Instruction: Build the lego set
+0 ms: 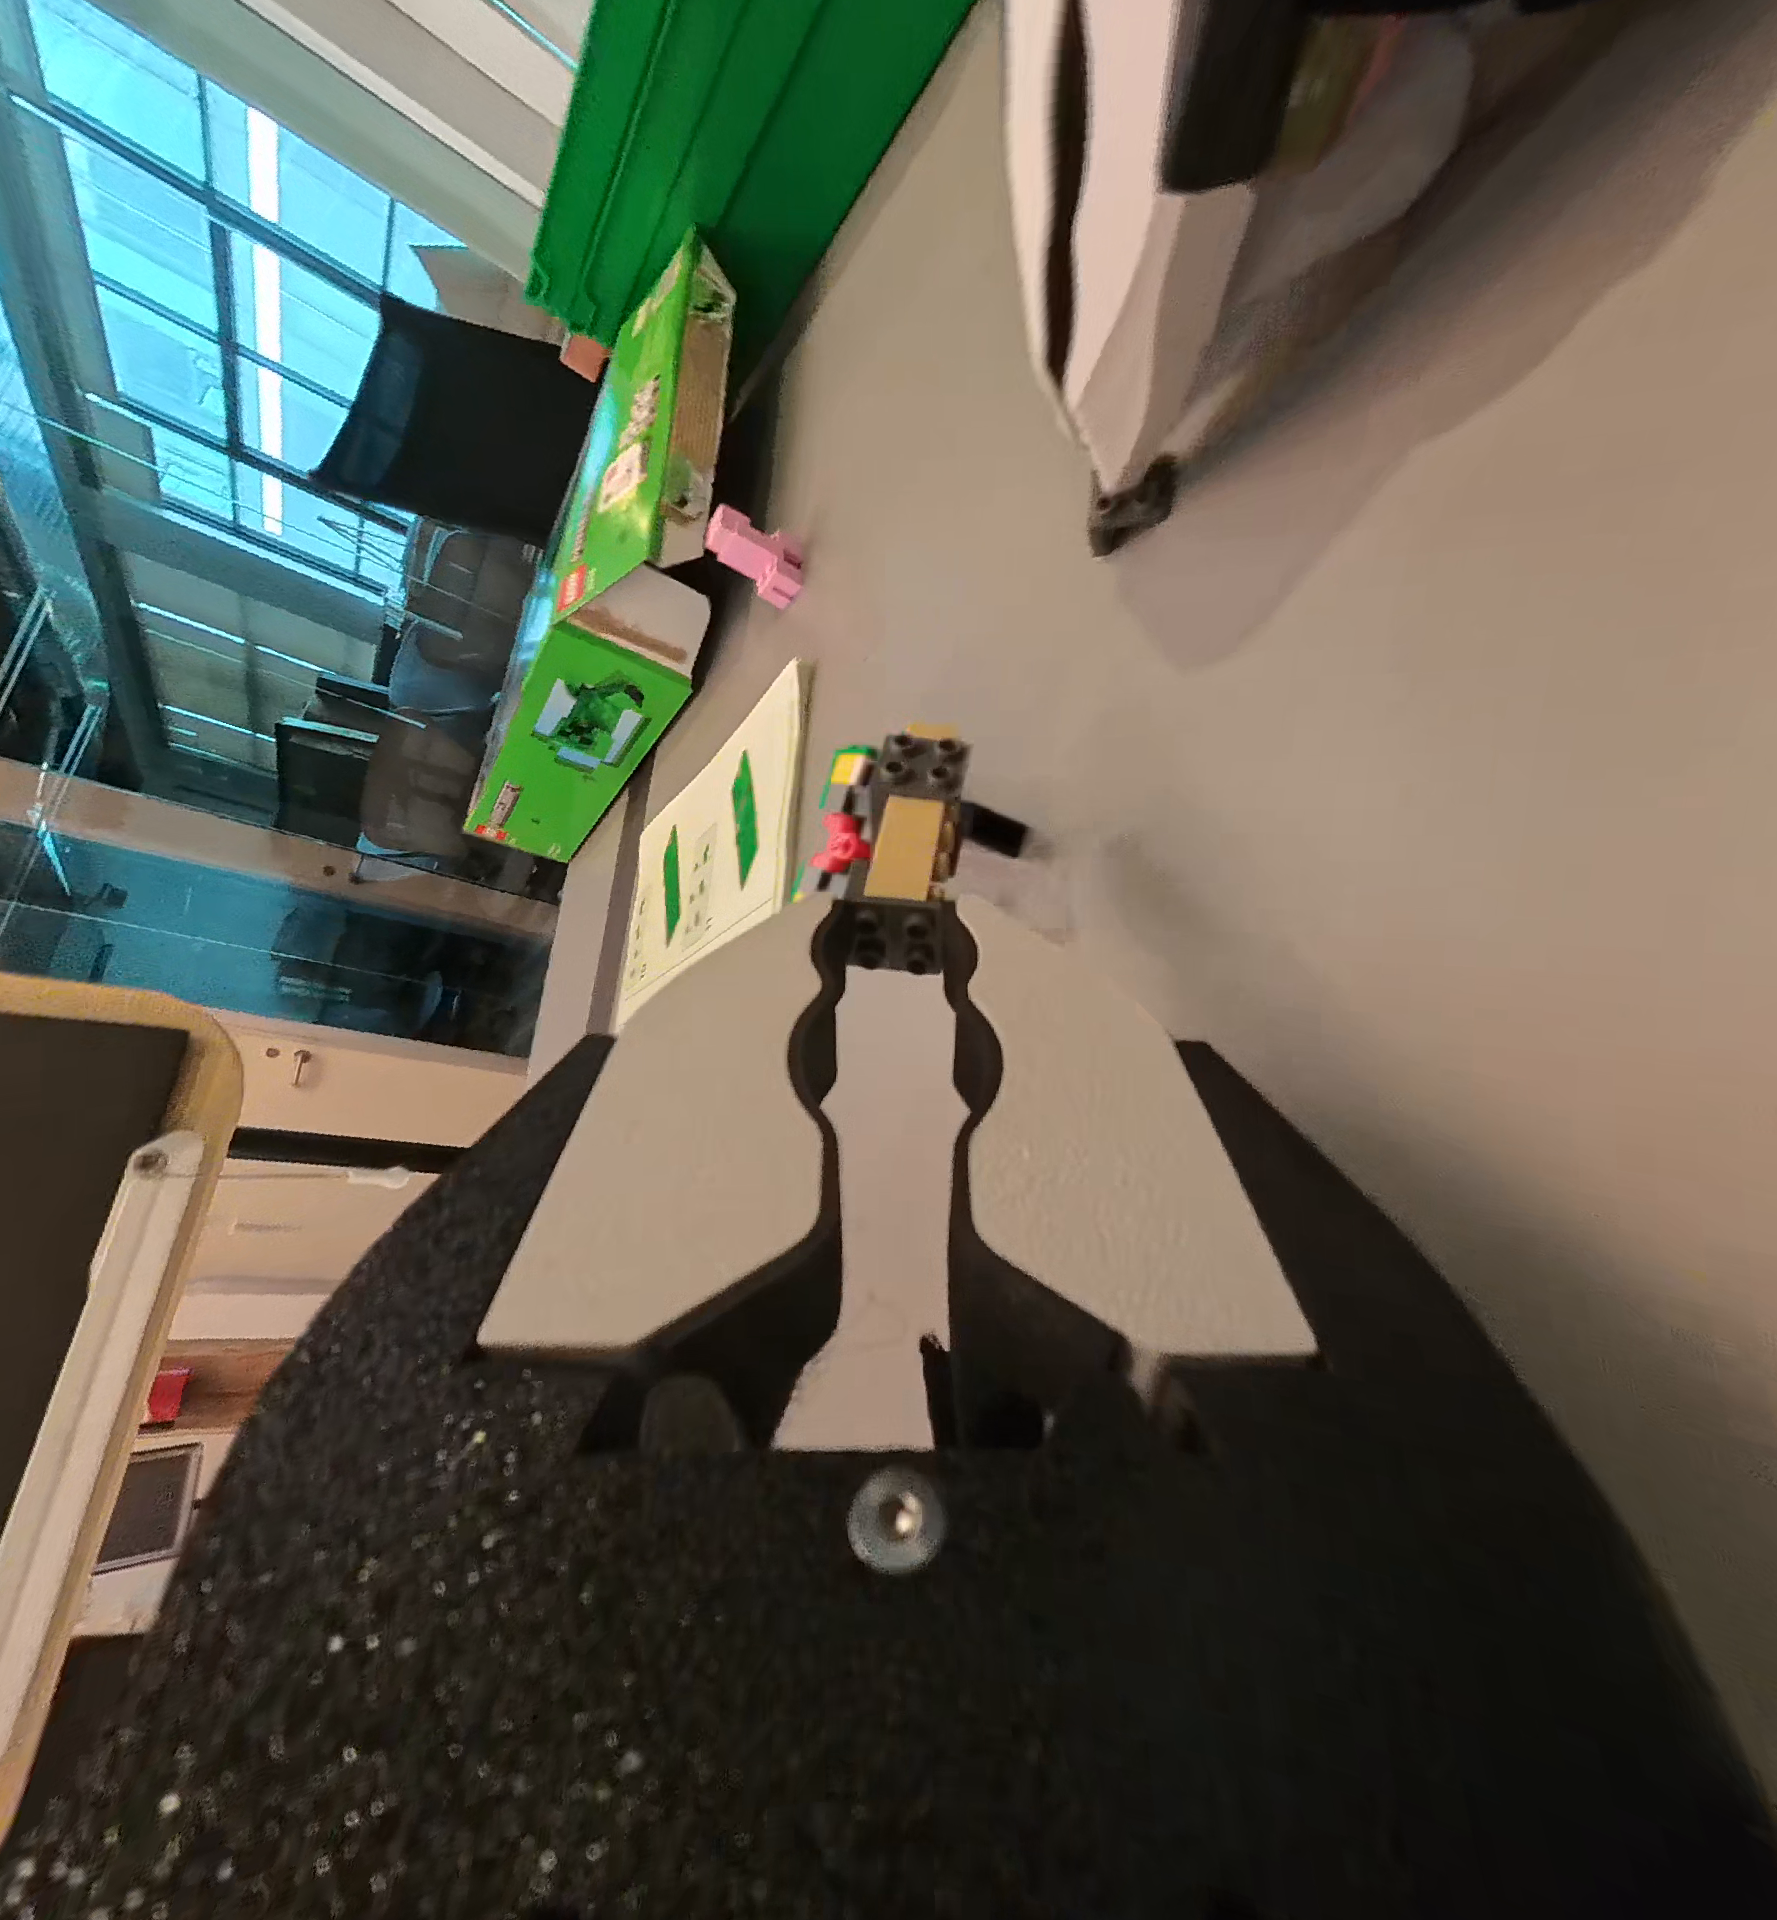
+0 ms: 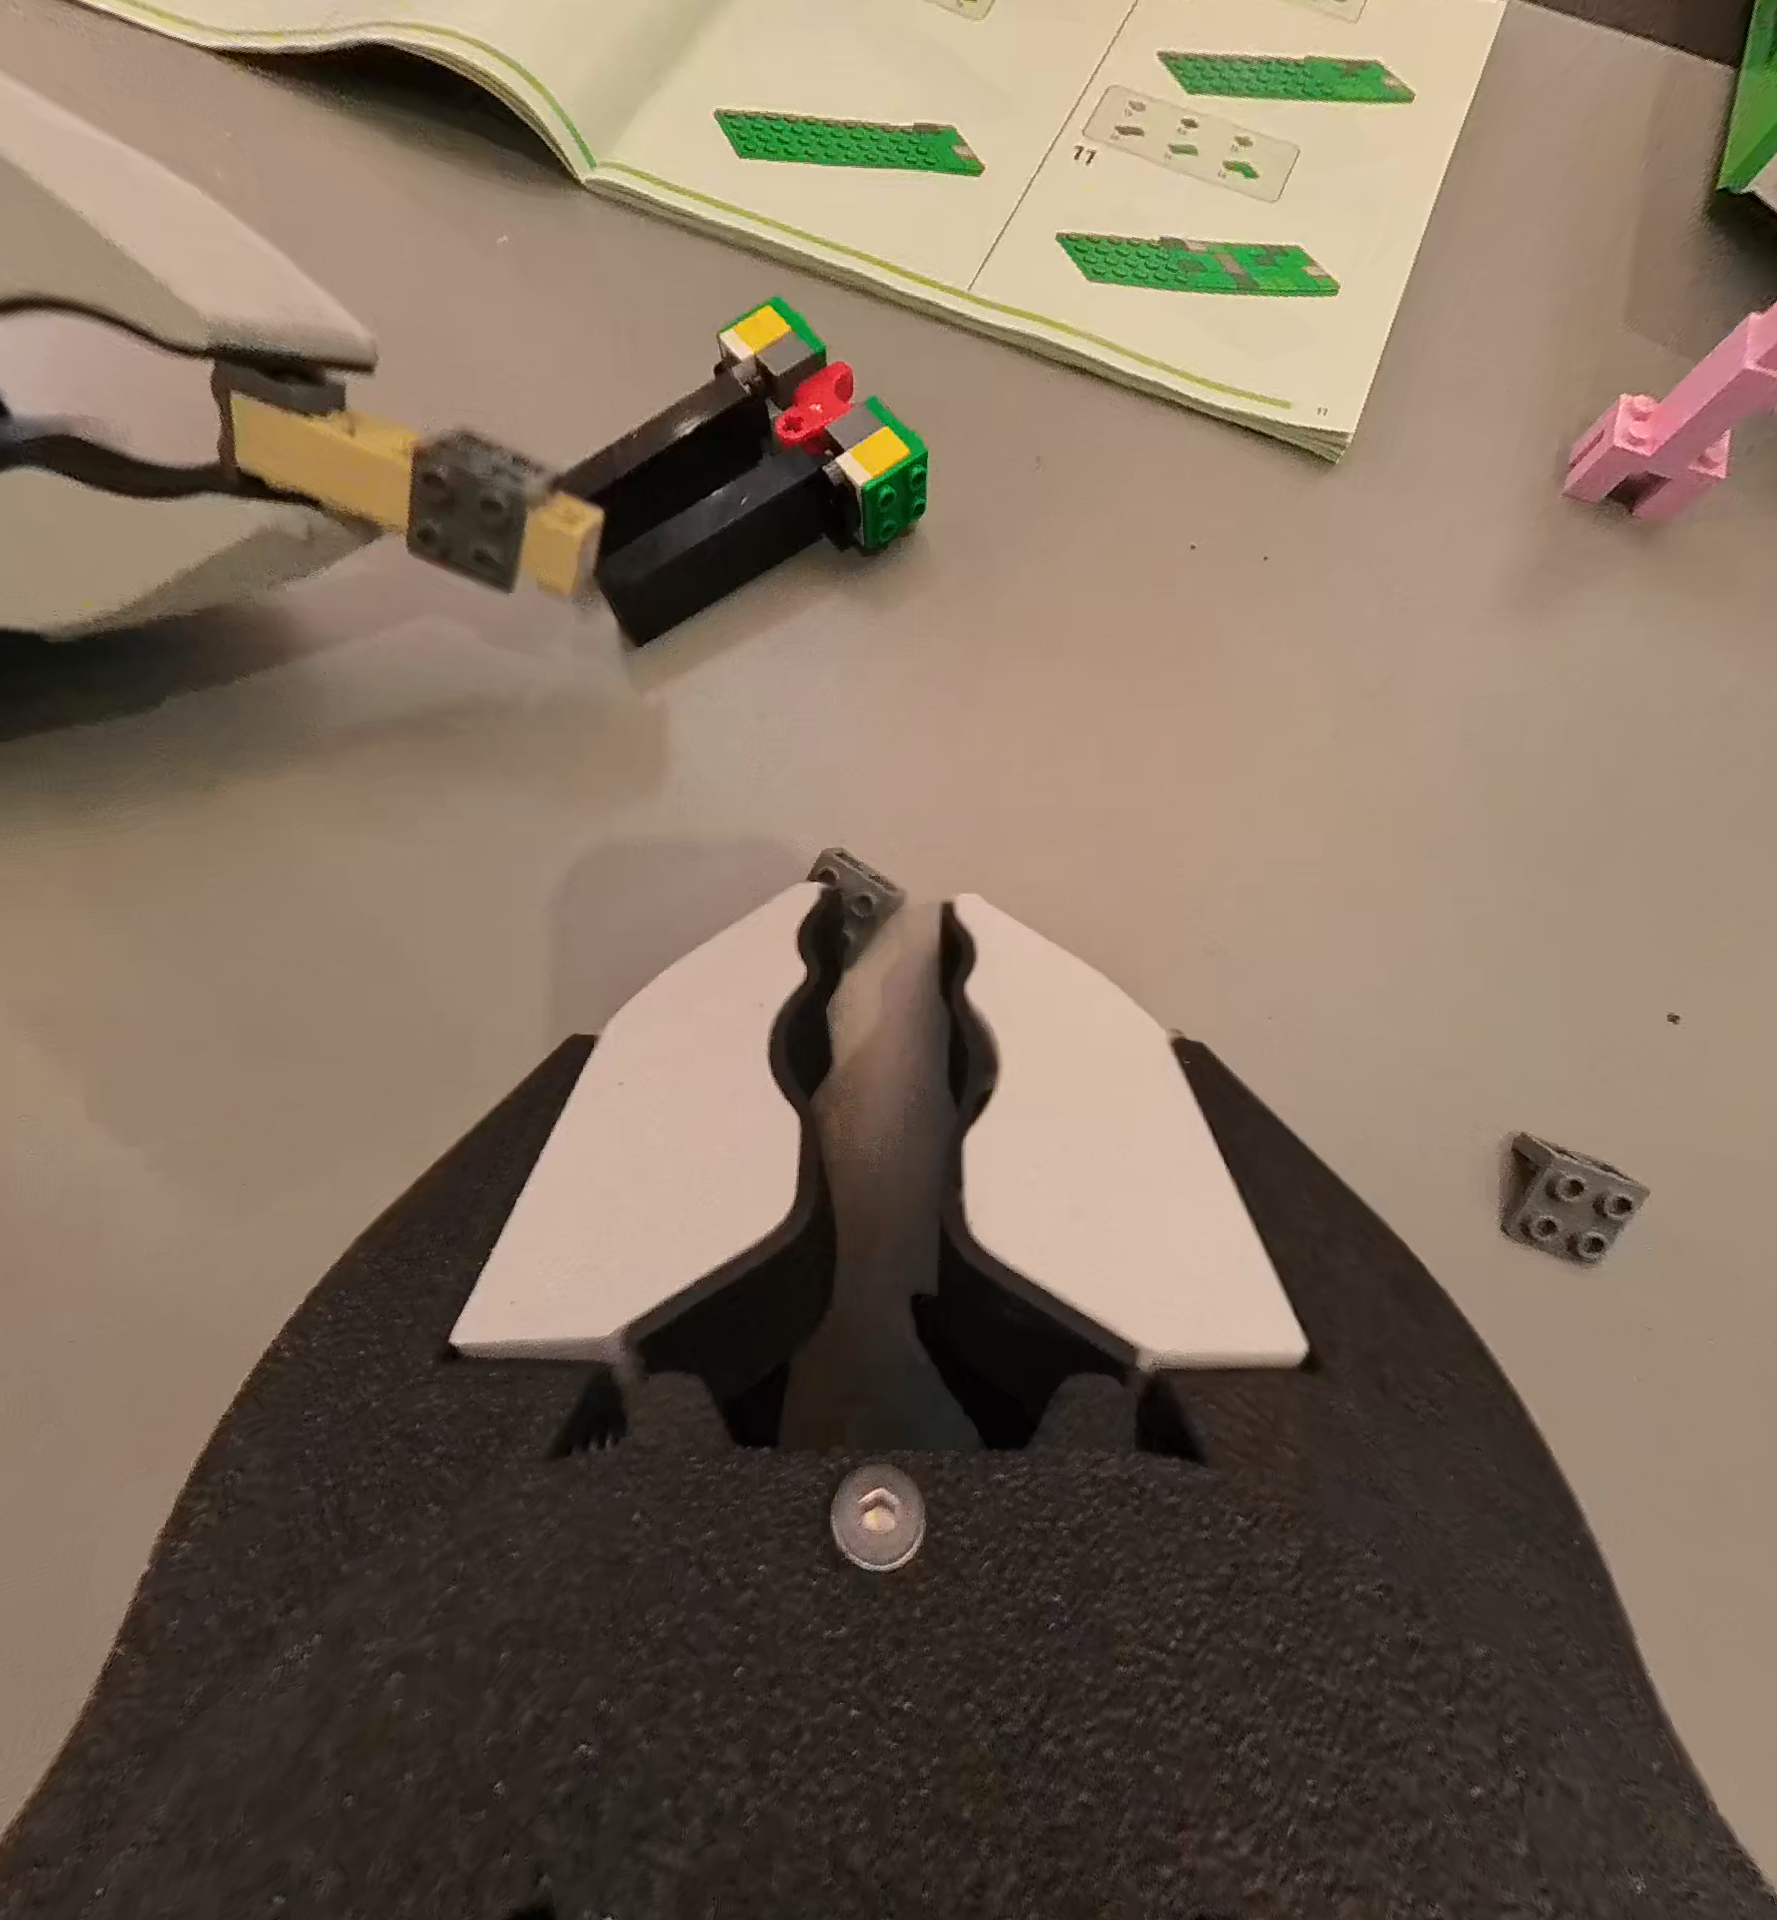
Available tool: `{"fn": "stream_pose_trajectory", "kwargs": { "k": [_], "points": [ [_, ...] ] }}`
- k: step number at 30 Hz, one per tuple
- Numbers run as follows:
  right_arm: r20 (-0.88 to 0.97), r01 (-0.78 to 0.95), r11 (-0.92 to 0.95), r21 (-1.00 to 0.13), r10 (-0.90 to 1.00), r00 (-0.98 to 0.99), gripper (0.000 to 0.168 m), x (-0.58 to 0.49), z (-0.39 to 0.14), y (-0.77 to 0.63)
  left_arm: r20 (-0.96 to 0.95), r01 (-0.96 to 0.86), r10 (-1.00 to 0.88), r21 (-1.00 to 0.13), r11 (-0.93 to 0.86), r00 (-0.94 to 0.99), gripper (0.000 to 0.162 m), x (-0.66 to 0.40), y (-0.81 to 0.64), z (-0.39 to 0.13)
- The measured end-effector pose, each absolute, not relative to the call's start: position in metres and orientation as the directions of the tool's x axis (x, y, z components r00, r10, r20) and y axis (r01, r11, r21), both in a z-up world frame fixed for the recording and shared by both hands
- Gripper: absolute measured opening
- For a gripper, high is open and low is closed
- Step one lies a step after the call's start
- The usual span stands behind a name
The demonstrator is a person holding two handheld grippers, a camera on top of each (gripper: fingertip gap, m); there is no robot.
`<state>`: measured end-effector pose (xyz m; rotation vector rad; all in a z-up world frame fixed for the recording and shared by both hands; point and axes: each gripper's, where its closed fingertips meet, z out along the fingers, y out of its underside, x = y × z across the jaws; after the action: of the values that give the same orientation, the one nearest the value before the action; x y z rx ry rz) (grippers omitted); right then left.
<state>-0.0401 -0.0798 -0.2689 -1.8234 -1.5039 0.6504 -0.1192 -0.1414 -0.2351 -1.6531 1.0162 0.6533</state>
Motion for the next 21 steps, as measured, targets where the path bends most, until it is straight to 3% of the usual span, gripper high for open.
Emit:
{"fn": "stream_pose_trajectory", "kwargs": {
  "k": [2,11,15,21],
  "points": [
    [0.064,0.616,-0.073,-0.784,0.978,0.197,0.024,-0.04,-0.263,-0.081,-0.827,-0.887,-0.327,-0.451,-0.104,0.459,0.017,-0.109,-0.143,-0.24],
    [0.145,0.469,0.062,-0.881,0.979,0.144,0.022,-0.048,-0.237,-0.091,-0.871,-0.953,-0.388,-0.264,-0.147,0.301,0.017,-0.089,-0.145,-0.258],
    [0.154,0.472,0.07,-0.879,0.978,0.142,0.022,-0.048,-0.237,-0.091,-0.85,-0.934,-0.388,-0.303,-0.191,0.355,0.02,-0.092,-0.142,-0.259],
    [0.148,0.463,0.067,-0.884,0.979,0.141,0.022,-0.048,-0.236,-0.091,-0.784,-0.896,-0.439,-0.42,-0.146,0.439,0.039,-0.081,-0.149,-0.255]
  ]
}}
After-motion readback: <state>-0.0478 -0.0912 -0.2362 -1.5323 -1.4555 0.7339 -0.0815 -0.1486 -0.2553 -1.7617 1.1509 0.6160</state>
